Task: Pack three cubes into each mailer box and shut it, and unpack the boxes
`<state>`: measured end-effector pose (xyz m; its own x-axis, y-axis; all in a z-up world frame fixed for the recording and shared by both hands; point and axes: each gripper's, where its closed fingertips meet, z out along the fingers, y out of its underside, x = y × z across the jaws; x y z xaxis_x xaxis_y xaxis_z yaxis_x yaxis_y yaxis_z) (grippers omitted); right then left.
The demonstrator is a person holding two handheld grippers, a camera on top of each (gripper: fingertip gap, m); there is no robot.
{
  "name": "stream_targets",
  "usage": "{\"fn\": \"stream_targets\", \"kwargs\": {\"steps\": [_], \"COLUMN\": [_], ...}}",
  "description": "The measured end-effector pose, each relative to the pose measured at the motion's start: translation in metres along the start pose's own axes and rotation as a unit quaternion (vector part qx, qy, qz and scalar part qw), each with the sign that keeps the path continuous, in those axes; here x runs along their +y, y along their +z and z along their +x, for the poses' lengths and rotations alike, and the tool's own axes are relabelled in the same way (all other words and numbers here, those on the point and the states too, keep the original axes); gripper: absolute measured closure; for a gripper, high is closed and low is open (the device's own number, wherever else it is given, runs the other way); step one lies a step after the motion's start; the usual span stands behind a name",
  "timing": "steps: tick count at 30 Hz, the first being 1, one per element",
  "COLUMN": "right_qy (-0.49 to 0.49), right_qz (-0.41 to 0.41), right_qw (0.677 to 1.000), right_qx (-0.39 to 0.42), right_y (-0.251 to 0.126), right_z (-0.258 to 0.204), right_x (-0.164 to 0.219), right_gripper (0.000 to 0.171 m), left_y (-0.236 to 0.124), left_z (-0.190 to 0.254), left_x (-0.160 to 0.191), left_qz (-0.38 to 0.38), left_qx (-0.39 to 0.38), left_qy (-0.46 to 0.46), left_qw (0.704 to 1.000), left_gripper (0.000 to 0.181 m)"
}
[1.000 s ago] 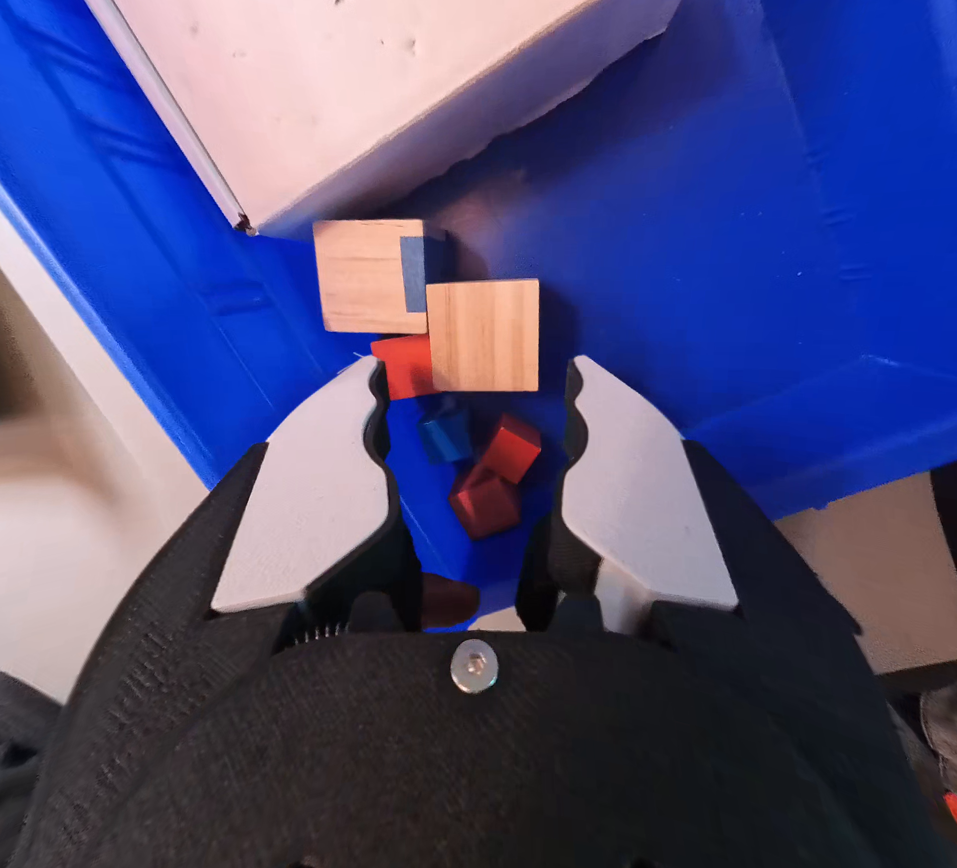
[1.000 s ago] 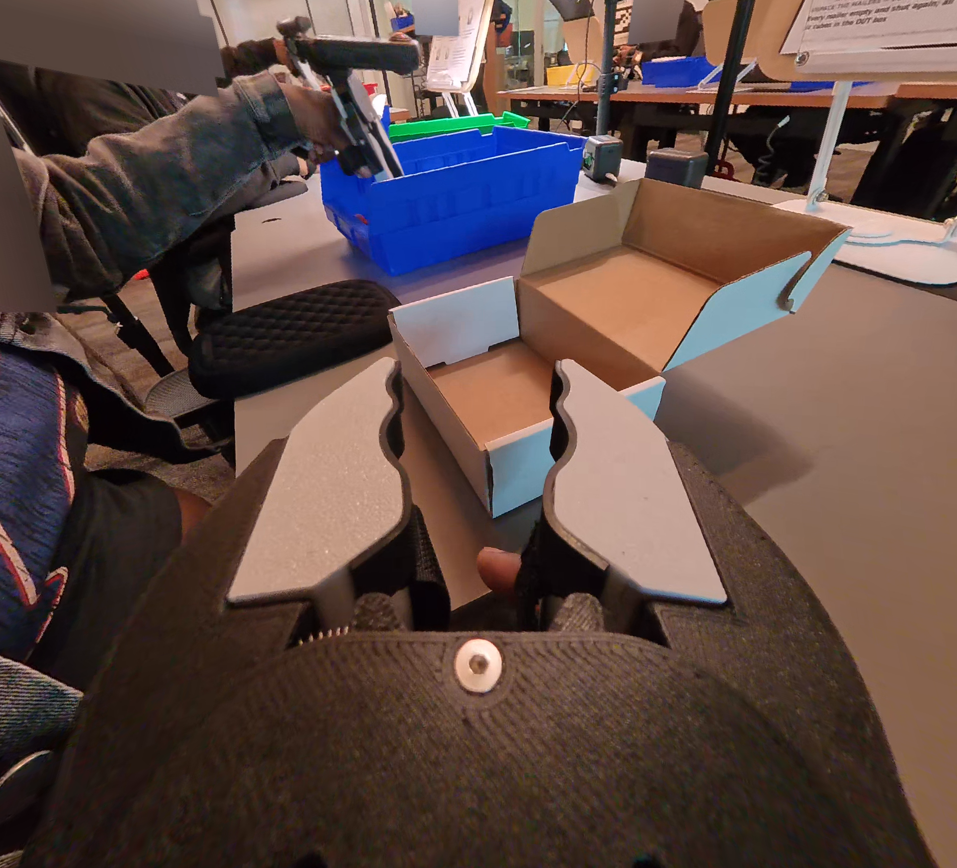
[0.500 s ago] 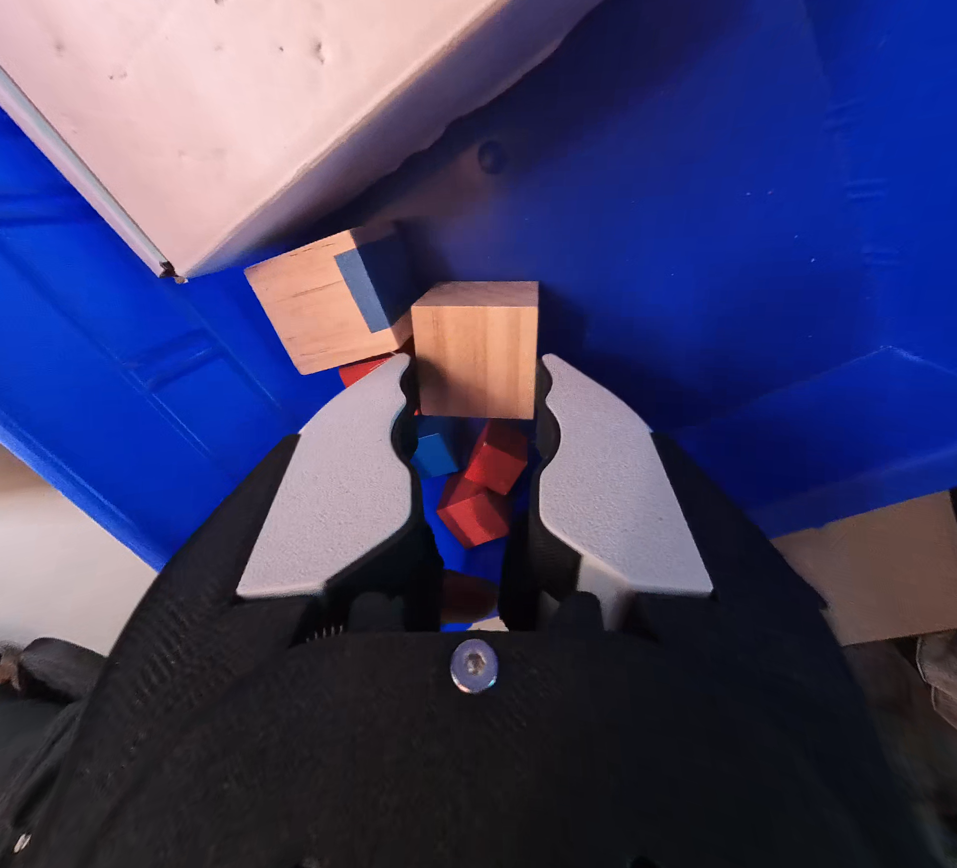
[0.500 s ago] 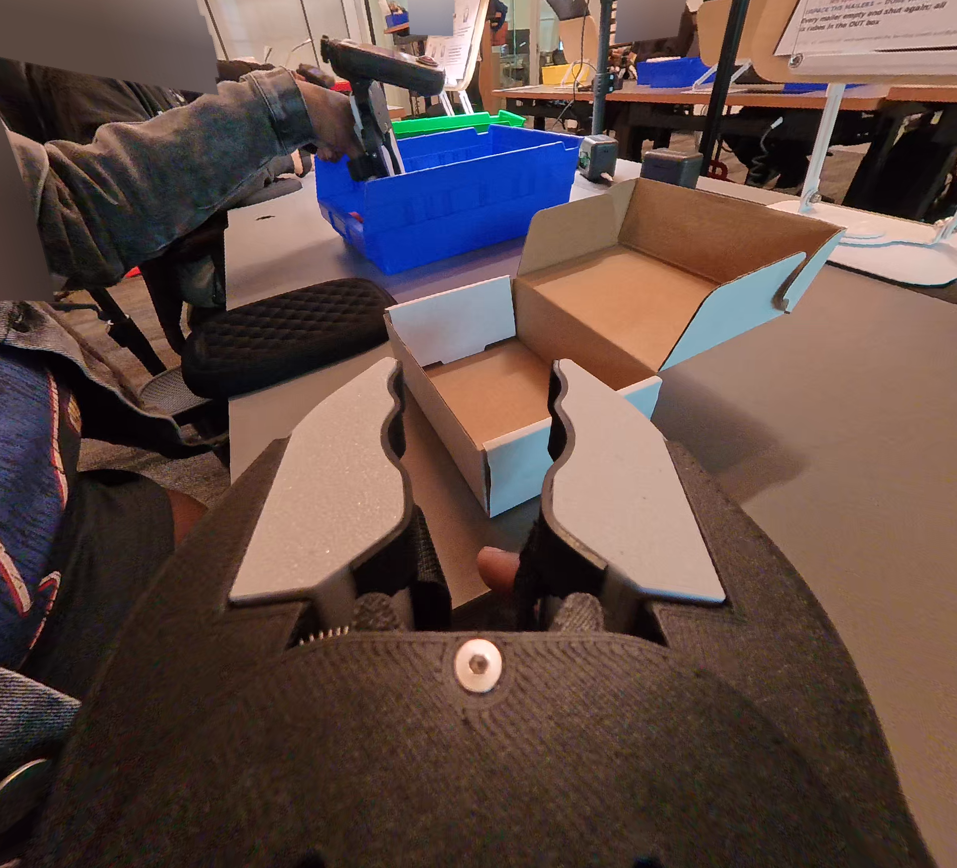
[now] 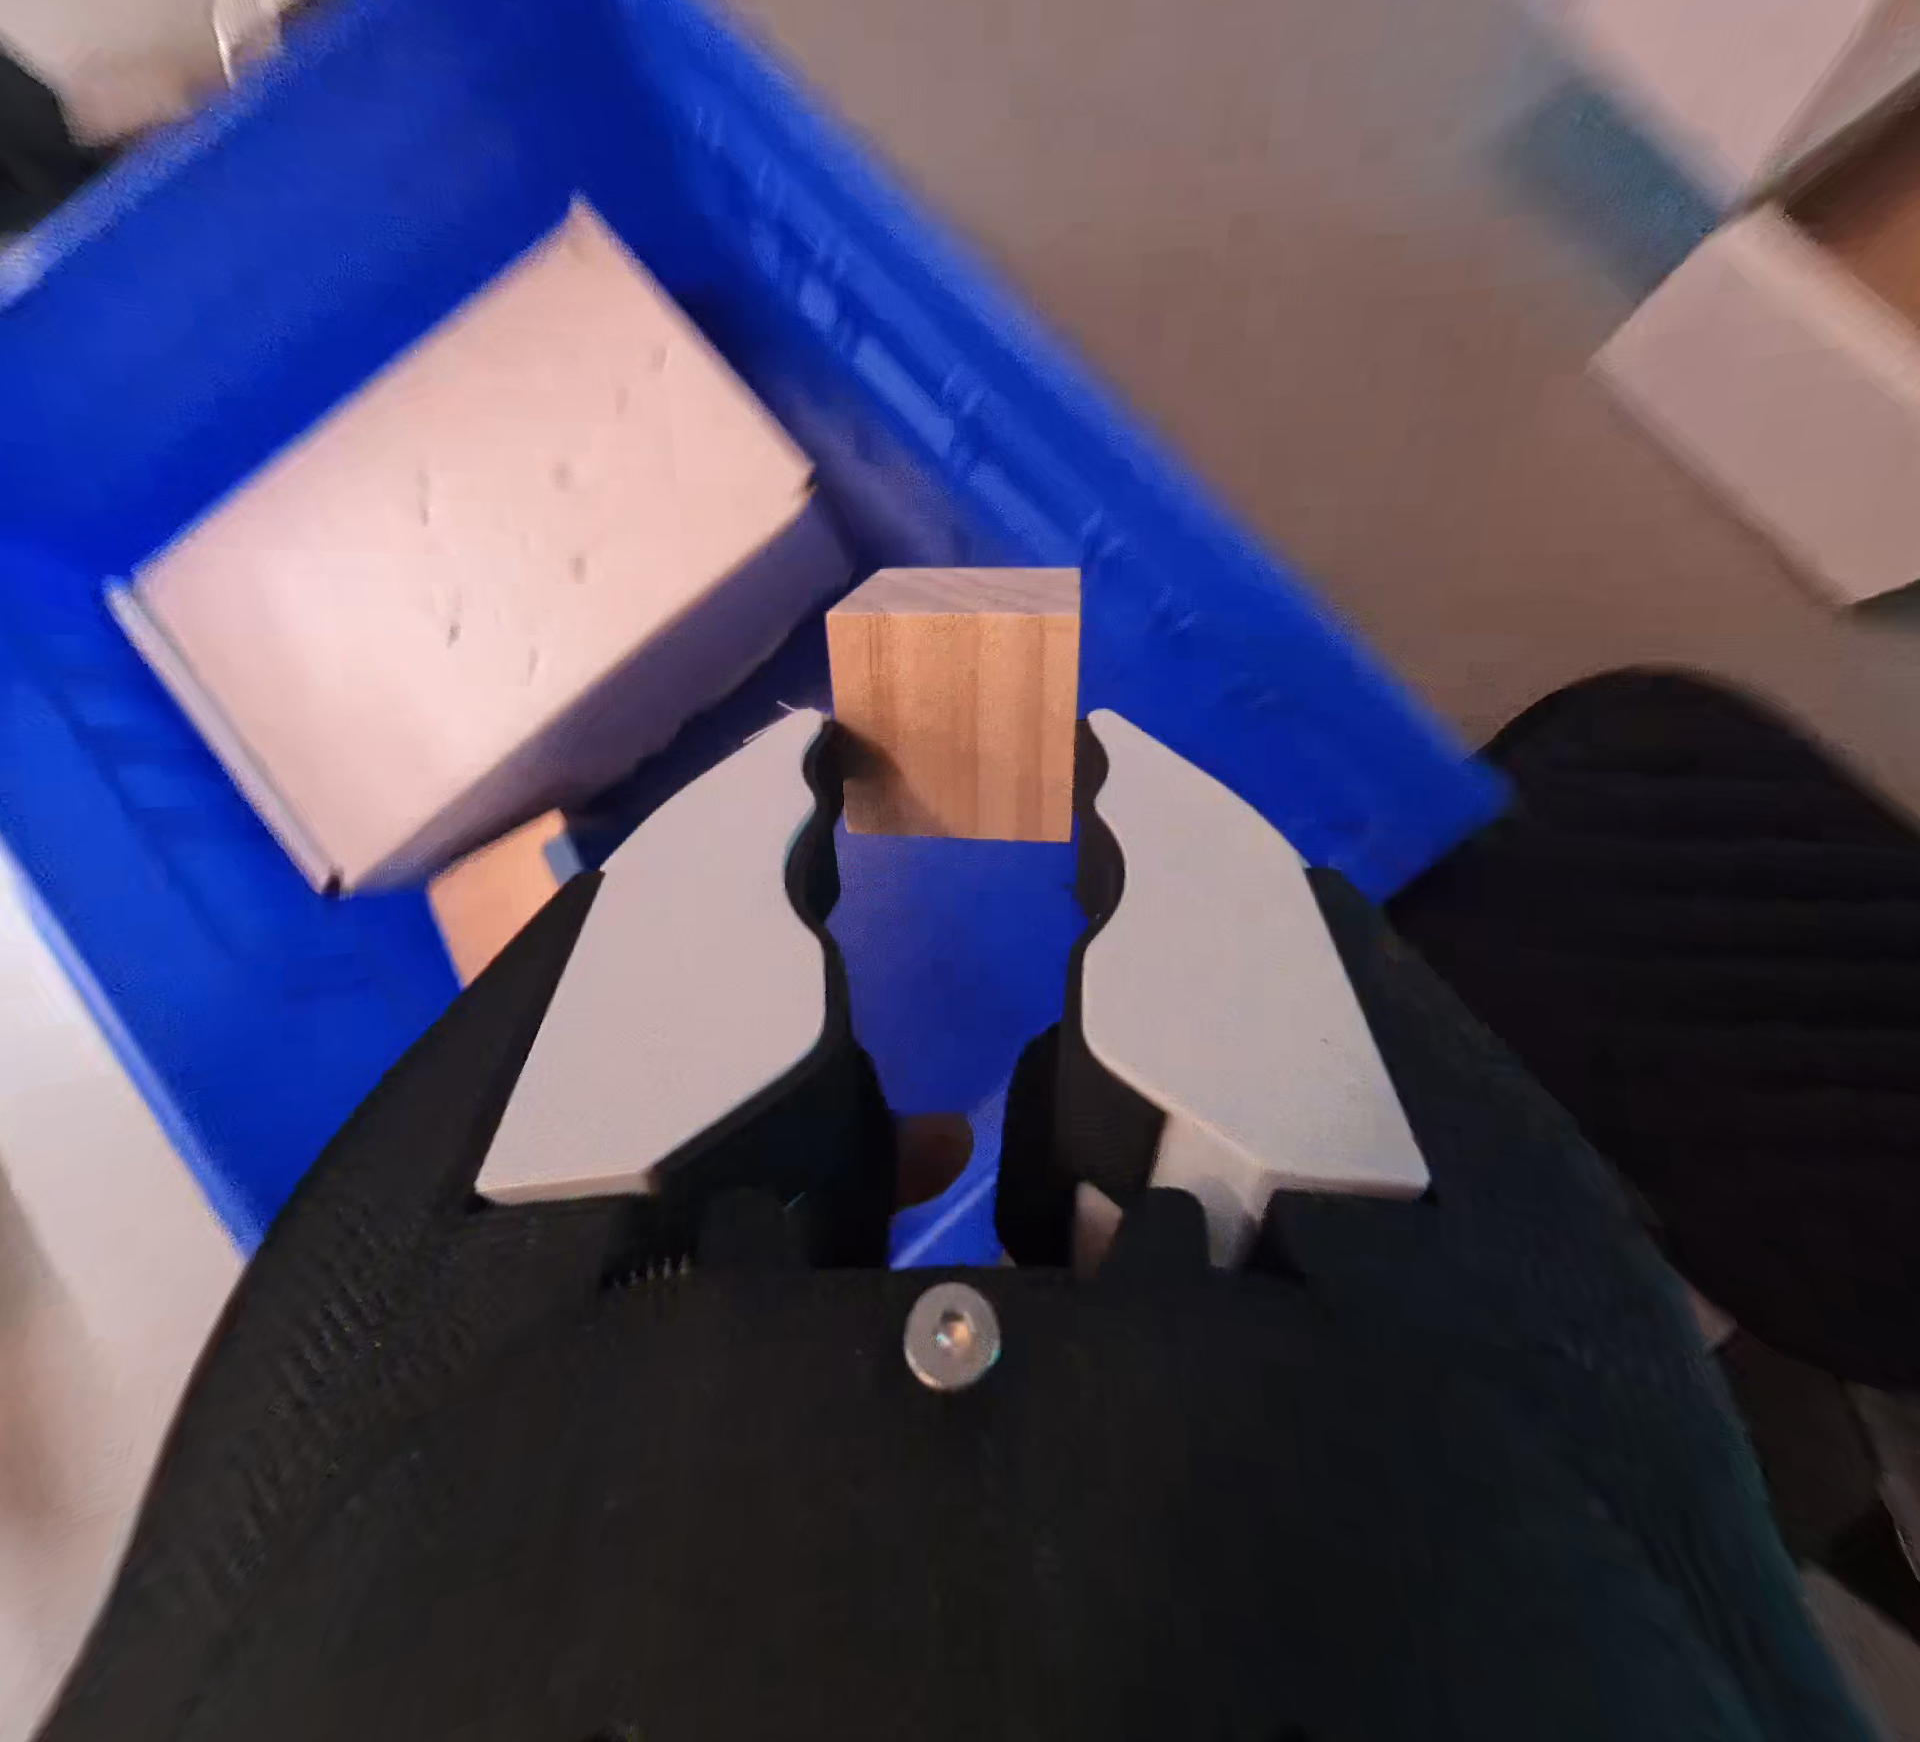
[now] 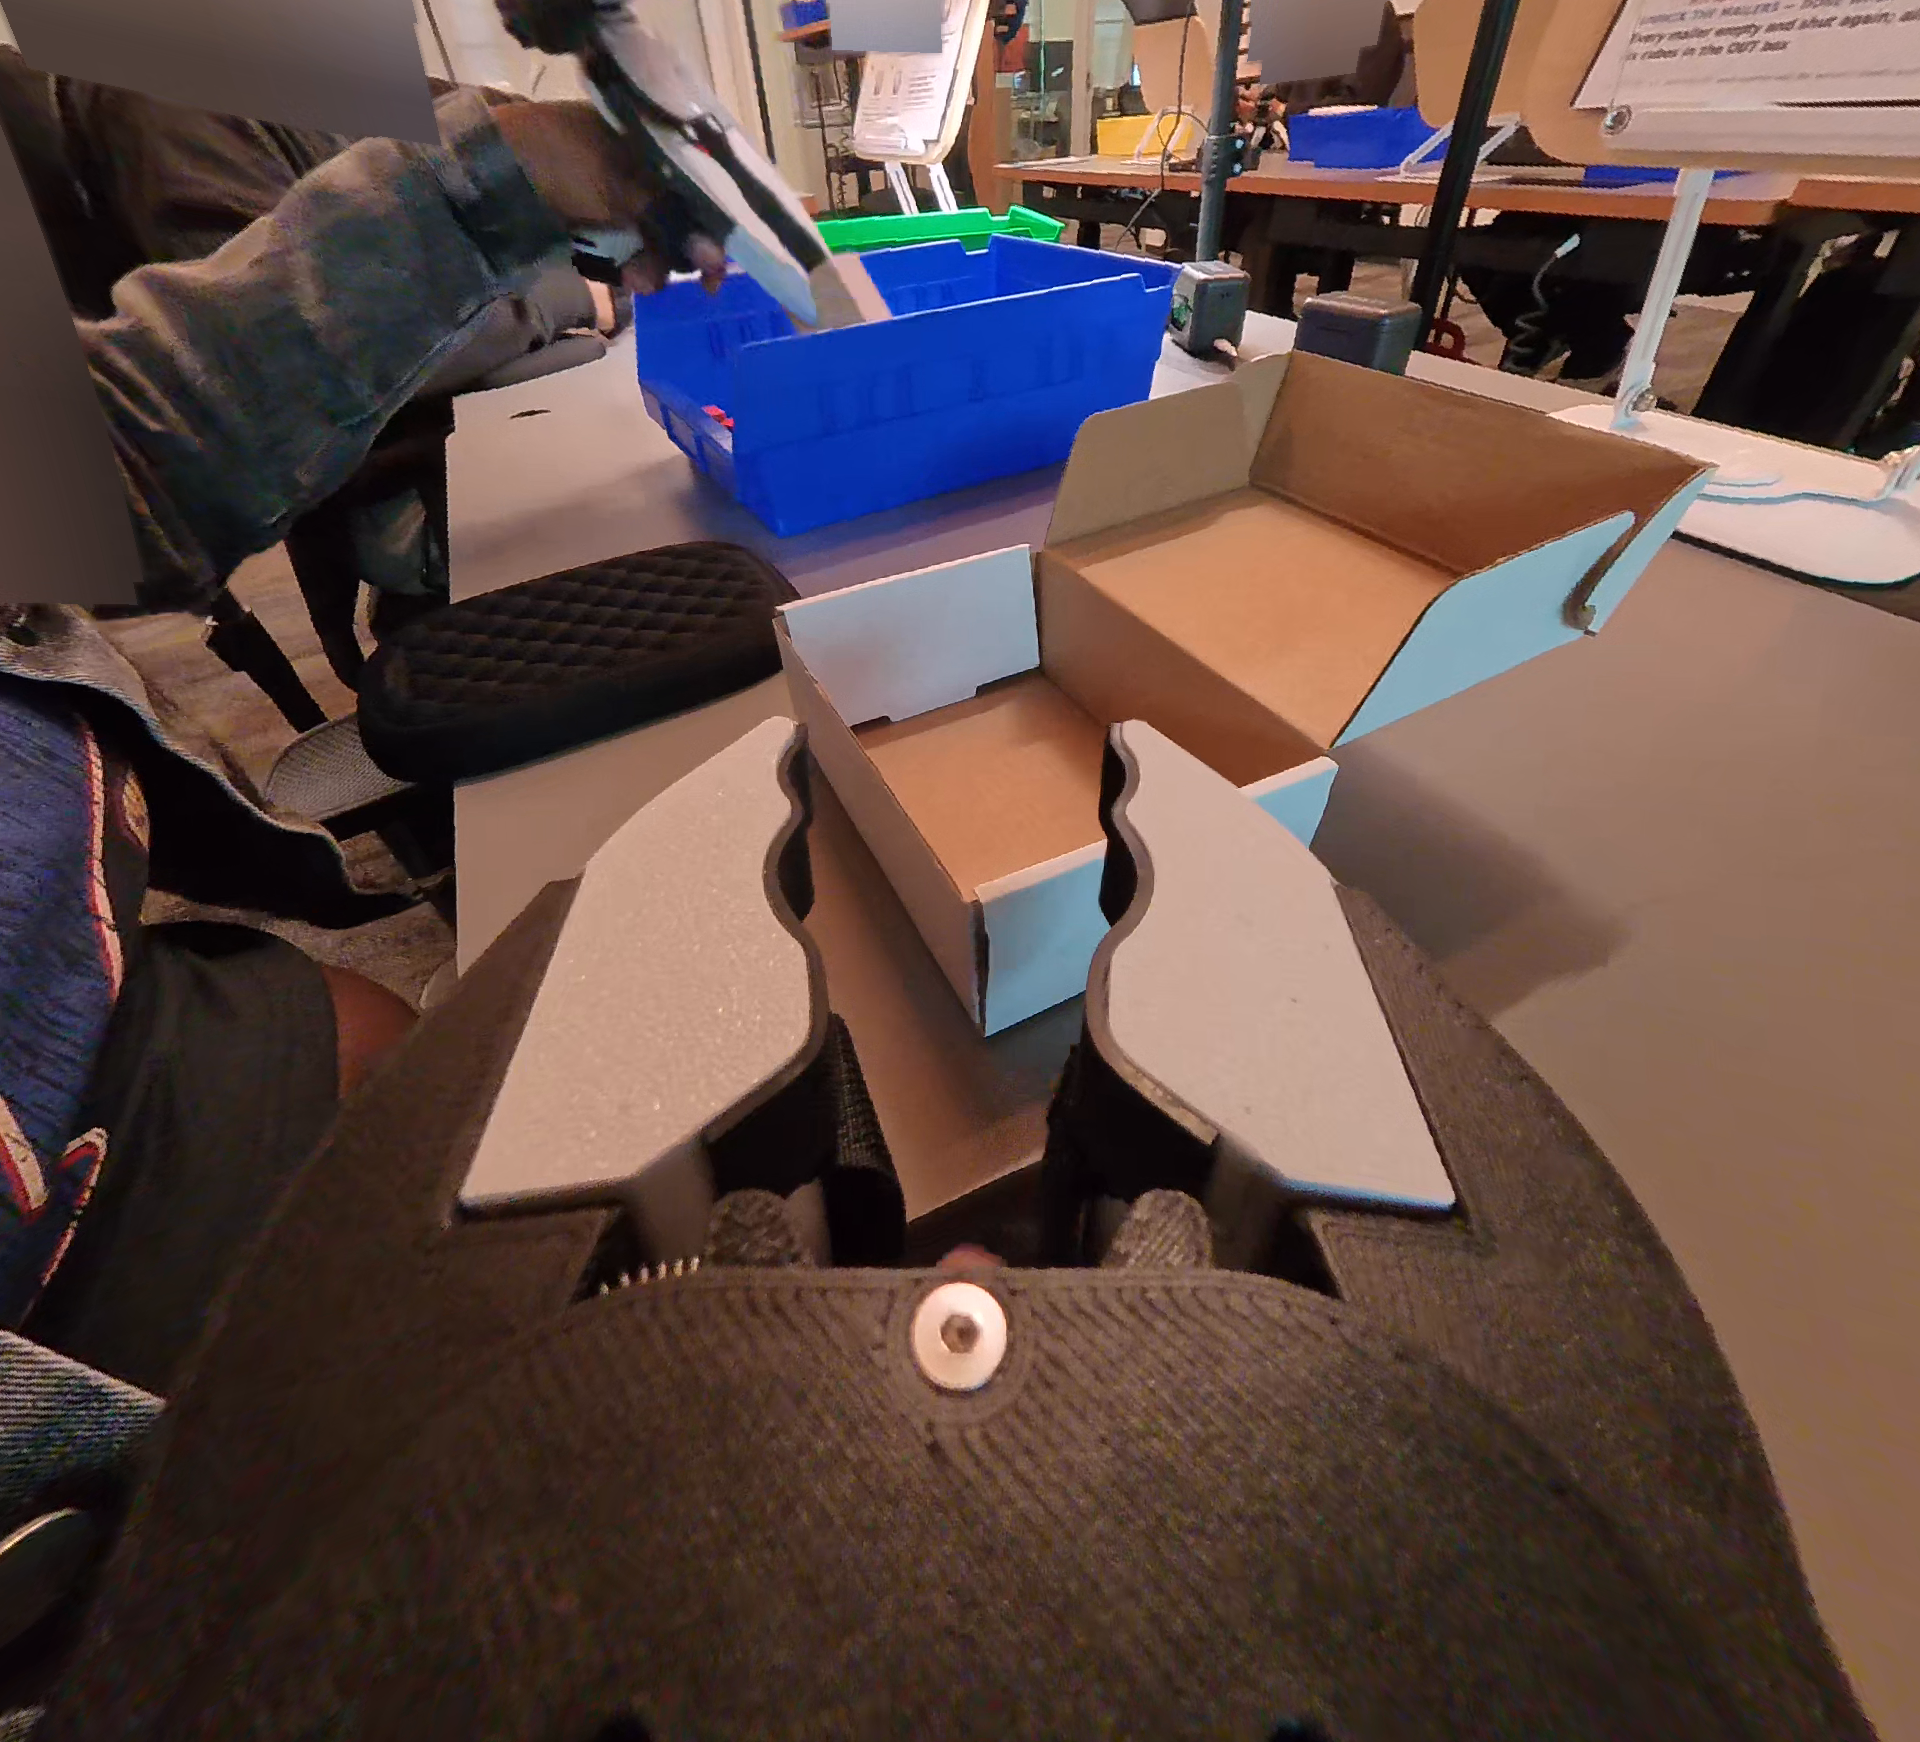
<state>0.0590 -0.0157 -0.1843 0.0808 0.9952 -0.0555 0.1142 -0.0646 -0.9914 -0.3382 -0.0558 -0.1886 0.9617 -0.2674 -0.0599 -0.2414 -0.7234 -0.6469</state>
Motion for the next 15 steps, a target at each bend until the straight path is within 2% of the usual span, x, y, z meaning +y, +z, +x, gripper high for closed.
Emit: {"fn": "stream_targets", "kwargs": {"steps": [4,6,9,12,15], "right_qy": [-0.005,-0.018,-0.081,-0.143,-0.183], "right_qz": [0.007,0.014,0.039,0.059,0.087], "right_qw": [1.000,1.000,0.996,0.988,0.979], "right_qx": [-0.002,-0.001,0.015,0.022,0.026], "right_y": [-0.001,-0.002,-0.002,-0.001,0.000], "right_z": [-0.001,-0.003,-0.005,-0.011,-0.016], "right_x": [-0.003,-0.006,-0.014,-0.026,-0.045], "right_gripper": [0.118,0.117,0.114,0.107,0.102], "left_y": [-0.028,-0.045,-0.070,-0.086,-0.084], "left_z": [0.051,0.086,0.137,0.186,0.225], "left_x": [-0.057,-0.082,-0.112,-0.127,-0.132], "left_qz": [0.179,0.263,0.361,0.407,0.408], "left_qx": [0.052,0.114,0.223,0.333,0.406], "left_qy": [0.009,-0.004,-0.028,-0.046,-0.059], "left_qw": [0.982,0.958,0.905,0.850,0.816], "left_gripper": [0.139,0.139,0.139,0.139,0.139]}}
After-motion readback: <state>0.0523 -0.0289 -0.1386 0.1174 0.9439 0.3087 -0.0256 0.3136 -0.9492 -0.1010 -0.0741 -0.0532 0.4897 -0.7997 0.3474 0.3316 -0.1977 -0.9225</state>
